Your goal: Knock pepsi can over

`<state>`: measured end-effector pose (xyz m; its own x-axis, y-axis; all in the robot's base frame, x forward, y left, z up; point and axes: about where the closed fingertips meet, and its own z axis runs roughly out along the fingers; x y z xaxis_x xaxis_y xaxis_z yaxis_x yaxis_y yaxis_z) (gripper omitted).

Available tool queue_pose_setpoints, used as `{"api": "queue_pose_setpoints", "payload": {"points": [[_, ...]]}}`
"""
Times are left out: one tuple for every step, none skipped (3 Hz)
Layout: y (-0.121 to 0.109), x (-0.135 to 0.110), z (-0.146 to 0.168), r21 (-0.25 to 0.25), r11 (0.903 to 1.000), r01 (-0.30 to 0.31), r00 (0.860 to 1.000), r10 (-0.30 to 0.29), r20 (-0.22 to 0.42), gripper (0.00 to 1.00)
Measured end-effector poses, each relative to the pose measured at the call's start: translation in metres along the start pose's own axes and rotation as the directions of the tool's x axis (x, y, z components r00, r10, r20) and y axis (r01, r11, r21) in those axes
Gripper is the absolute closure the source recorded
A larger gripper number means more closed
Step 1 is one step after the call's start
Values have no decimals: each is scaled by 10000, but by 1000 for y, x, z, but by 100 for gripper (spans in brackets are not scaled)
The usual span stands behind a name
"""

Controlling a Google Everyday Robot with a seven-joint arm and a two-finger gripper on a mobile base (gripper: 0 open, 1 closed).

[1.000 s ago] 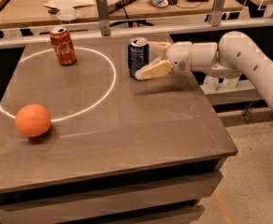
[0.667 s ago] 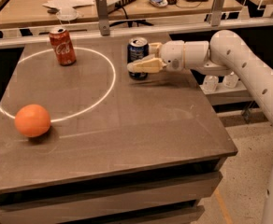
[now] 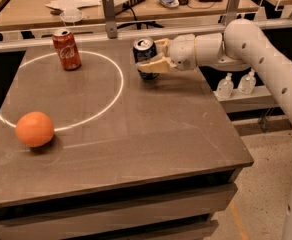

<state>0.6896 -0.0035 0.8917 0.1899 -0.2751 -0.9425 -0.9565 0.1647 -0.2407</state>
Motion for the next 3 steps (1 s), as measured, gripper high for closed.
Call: {"api": "queue_pose_setpoints", "payload": {"points": [[9,-45,-6,25,9201,3918,9045,-3847,-1840,100],[9,-64,-11,-386,8384,5437,8044,-5336,-2610,100],[9,-64,-11,-386,8384,5437,8044,-5336,-2610,100]]}}
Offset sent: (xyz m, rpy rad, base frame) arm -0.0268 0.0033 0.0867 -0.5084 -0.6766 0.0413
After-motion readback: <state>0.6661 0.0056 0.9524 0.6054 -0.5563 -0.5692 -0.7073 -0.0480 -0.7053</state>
